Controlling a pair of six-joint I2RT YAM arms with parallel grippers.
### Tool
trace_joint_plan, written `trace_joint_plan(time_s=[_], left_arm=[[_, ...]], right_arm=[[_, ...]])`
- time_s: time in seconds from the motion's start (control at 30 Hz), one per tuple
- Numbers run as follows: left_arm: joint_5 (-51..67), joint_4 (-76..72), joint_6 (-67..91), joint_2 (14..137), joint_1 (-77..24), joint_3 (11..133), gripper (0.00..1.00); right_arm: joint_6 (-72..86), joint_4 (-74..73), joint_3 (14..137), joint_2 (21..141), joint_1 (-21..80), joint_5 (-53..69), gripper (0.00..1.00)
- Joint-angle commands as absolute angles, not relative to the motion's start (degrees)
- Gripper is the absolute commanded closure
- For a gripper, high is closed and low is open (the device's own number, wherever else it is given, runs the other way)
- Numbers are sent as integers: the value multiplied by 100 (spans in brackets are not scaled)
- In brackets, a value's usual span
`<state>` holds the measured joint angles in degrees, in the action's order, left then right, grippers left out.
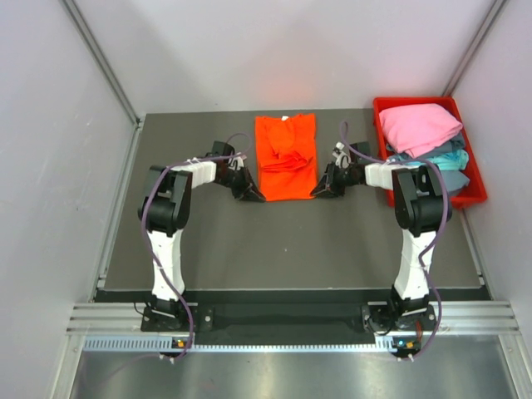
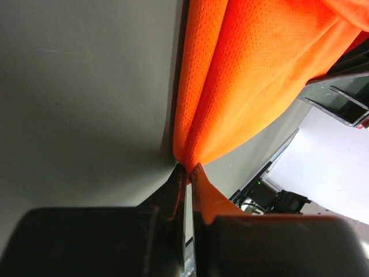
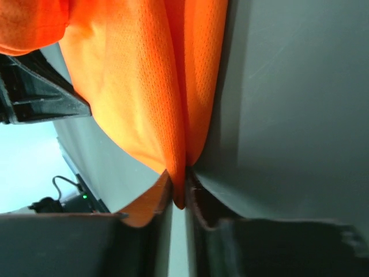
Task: Fold and stack the t-shirts
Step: Fold the tshirt
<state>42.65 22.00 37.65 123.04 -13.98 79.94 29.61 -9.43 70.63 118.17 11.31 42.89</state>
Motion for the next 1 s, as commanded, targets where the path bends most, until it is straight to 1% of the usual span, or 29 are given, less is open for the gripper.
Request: trace_joint_plan(time_s=[0.0, 0.03, 0.07, 0.1, 0.3, 0.4, 0.43, 0.53, 0.7, 0.97], left_arm=[[4201, 2083, 3665, 12139, -1406, 8060, 100], [4175, 2100, 3648, 12085, -1406, 8051, 100], [4175, 2144, 3587, 12024, -1406, 8033, 100], [4184, 2162, 3569, 11963, -1406, 8016, 100], [4517, 2294, 3402, 11137, -1406, 8050, 100], [4632, 2320, 3472, 10252, -1441, 8051, 100], [4414, 2529, 3376, 10118, -1459, 8051, 100], [4298, 2811, 3007, 9739, -1441, 7753, 100], [4491, 2856, 3085, 9221, -1450, 6936, 100], [4509, 2768, 3252, 8693, -1450, 5925, 100]], right_arm=[[2778, -1028, 7128, 11611, 1178, 4113, 91], [2769, -1028, 7111, 11576, 1178, 4105, 93], [2760, -1037, 7110, 11532, 1178, 4104, 99], [2751, -1037, 7084, 11470, 1178, 4096, 100], [2646, -1194, 7005, 10759, 1187, 4078, 100], [2821, -1231, 6909, 9979, 1186, 4166, 100], [2804, -1248, 6873, 9836, 1195, 4131, 100], [2620, -1344, 6496, 9475, 1195, 3947, 100], [2575, -1371, 5872, 9027, 1195, 3894, 100], [2426, -1459, 5379, 8798, 1265, 3779, 100]])
